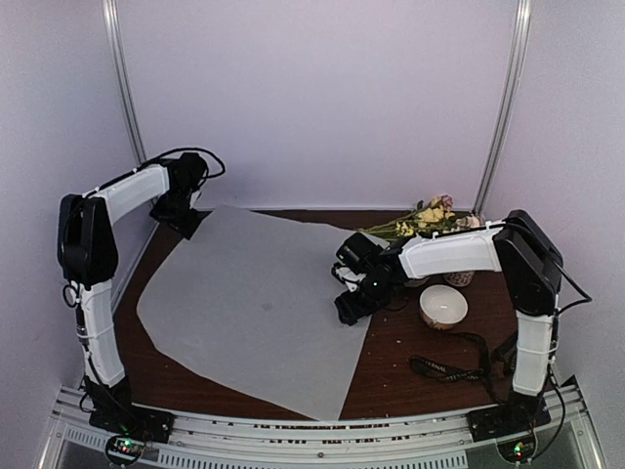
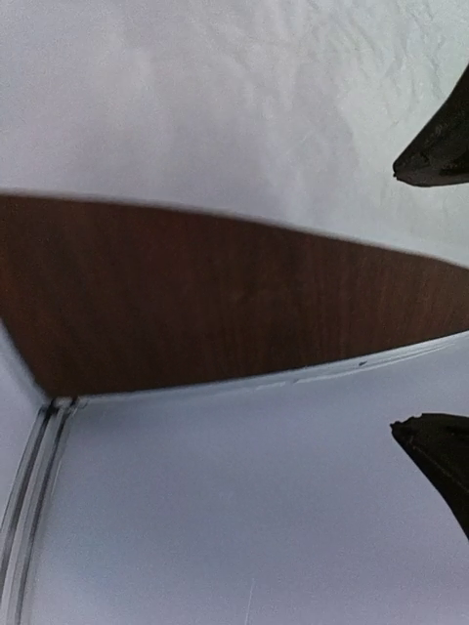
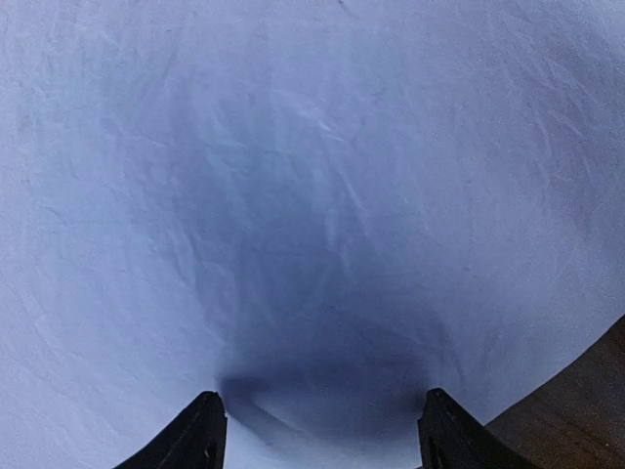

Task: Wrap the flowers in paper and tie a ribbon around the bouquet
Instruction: Flatten out the folded wrapping paper at the center of the board, then adjust the flattened wrapping paper at the center of the board.

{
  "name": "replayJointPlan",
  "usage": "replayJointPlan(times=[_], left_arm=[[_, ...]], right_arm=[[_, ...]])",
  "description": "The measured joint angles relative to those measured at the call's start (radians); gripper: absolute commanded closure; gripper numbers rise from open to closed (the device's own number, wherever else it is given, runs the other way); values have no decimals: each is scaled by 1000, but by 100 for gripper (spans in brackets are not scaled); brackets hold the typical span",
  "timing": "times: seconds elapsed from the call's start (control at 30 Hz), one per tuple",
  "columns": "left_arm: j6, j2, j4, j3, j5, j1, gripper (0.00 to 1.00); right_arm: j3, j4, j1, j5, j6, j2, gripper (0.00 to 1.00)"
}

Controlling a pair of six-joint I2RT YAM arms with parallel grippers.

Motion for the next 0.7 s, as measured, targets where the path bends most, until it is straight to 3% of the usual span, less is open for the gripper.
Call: replayJointPlan(times=[0.17,0.27,0.47,0.6,0.7], left_arm=[[-52,-20,-27,218,-61,17,6],[-99,-93,-38,199,-58,13,7],[-183,-308,-42,-174,-1,-144,9],[-236,-310,-37,-377,82,-295,9],[-275,-307,-38,-505,148,-341,9]], right_arm=[[-24,-3,-12,-107,3,-69,30],[-34,8,-50,-137,31,-159,31],[-98,53,-184,-78,102,-262,31],[-97,32,-179,-31,111,-217,27],[-97,4,-169,-6,116,-176,21]])
